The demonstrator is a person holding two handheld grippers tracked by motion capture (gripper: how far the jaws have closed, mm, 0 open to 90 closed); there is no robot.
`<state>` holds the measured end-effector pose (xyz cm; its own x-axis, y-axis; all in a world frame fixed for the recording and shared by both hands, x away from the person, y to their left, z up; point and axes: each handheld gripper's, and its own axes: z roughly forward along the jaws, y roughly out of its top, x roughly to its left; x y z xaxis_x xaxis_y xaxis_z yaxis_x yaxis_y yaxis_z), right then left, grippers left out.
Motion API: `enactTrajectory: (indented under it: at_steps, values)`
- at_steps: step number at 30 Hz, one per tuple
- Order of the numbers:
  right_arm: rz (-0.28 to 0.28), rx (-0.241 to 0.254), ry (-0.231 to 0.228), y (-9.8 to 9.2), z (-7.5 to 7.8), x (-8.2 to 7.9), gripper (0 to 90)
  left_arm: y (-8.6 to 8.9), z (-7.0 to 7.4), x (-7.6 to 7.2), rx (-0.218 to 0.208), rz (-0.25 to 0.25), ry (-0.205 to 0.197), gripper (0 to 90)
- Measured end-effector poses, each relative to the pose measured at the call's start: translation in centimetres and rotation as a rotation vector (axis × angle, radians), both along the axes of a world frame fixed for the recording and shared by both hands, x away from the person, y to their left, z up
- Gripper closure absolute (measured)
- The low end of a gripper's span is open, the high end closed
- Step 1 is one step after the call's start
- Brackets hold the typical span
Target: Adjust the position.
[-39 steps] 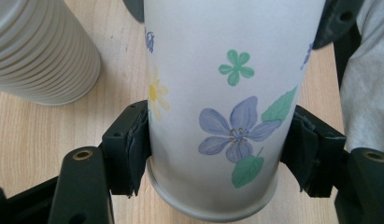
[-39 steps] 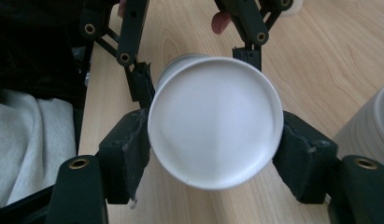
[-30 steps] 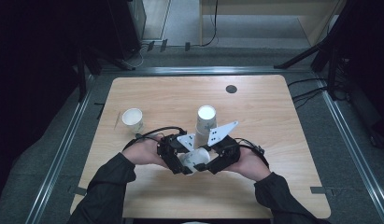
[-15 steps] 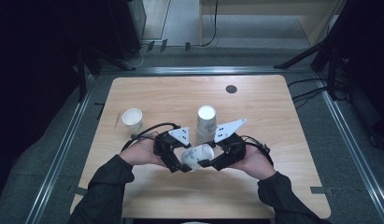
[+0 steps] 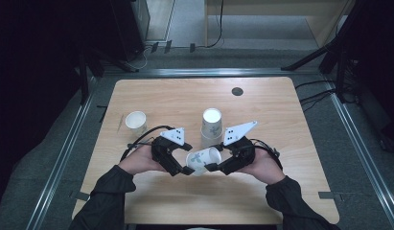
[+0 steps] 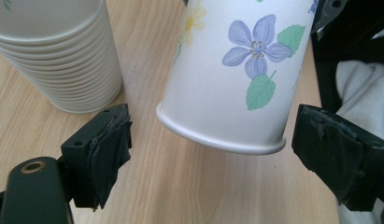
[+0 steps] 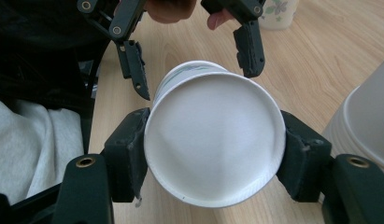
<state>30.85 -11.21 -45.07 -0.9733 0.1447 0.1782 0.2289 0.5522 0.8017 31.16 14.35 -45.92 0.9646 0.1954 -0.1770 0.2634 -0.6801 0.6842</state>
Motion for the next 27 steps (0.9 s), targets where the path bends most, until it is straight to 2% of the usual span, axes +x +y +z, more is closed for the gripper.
enactTrajectory:
  at_steps: [6,14,18,22,23,27]
  values:
    - [0.009,0.033,0.010,0.0,0.3,0.1,34.7,-0.4,-0.4,-0.2,-0.024,-0.005,0.007,12.1]
    - [0.024,0.033,0.011,0.4,0.3,-0.1,34.7,-1.2,-1.0,-0.3,-0.048,-0.025,0.007,12.6]
    - [0.031,0.044,0.015,0.4,0.4,-0.1,34.7,-1.3,-1.2,-0.4,-0.052,-0.052,0.001,13.2]
    - [0.032,0.060,0.023,0.3,0.5,0.0,34.7,-1.2,-1.1,-0.4,-0.069,-0.058,-0.002,16.4]
    - [0.030,0.059,0.021,0.3,0.5,0.0,34.8,-1.1,-1.1,-0.5,-0.077,-0.060,-0.003,20.2]
    - [0.031,0.054,0.022,0.3,0.5,0.0,35.0,-1.1,-1.0,-0.5,-0.072,-0.063,-0.008,22.0]
